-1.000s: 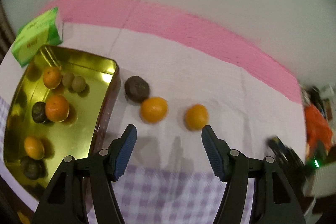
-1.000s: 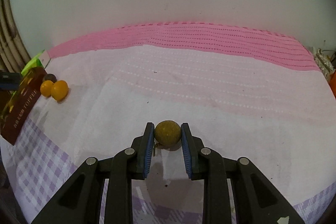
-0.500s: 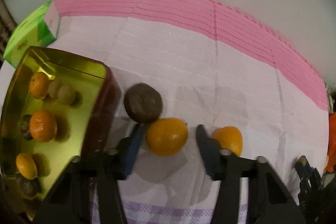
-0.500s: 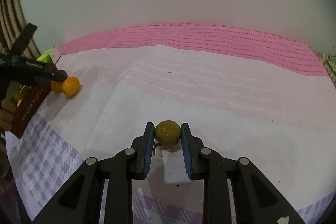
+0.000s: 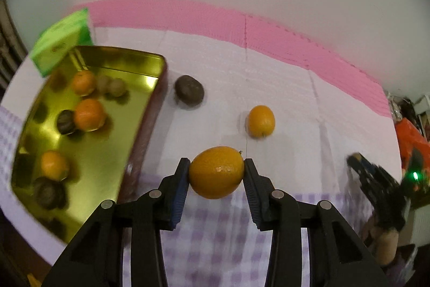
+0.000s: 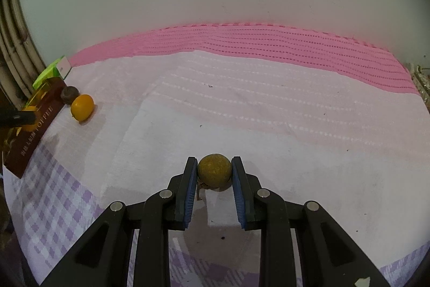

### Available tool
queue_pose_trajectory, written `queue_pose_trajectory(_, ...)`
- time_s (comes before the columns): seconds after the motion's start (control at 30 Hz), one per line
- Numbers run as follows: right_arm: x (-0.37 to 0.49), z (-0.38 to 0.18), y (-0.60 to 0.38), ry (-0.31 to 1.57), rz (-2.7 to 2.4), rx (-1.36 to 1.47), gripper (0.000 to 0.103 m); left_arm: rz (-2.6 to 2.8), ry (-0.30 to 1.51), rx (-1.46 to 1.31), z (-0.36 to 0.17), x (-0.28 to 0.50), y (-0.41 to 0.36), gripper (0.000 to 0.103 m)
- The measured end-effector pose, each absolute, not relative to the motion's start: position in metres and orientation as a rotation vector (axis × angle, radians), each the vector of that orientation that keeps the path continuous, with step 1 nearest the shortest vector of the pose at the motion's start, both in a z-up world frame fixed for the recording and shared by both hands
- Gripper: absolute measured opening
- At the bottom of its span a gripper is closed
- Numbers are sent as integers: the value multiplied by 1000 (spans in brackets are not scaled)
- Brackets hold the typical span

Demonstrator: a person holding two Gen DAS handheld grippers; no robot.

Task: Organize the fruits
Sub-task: 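Grasp an orange on the cloth with the left gripper while the right gripper holds the kiwi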

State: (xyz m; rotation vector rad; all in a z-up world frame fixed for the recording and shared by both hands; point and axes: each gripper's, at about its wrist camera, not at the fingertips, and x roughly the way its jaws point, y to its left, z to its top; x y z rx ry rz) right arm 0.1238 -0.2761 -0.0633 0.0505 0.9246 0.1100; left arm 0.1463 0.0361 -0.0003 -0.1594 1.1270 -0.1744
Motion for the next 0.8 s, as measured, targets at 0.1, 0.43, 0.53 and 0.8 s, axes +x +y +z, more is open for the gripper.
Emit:
queue_pose_trajectory(0.1,123,-64,-274,926,102,35,23,-162,1080,-131,14,126,45,41)
queue_pose_trajectory(0.43,123,-64,-267,932,71,-21,23,-111,991,-69,36,83,82,41)
queue_pose_trajectory(0.53,123,-65,-267,932,64,-31,23,-96,980,-69,38,77,93,41)
queue_pose_trajectory(0.8,123,-65,-265,932,42,-43,23,-45,921,-47,44,74,115,41)
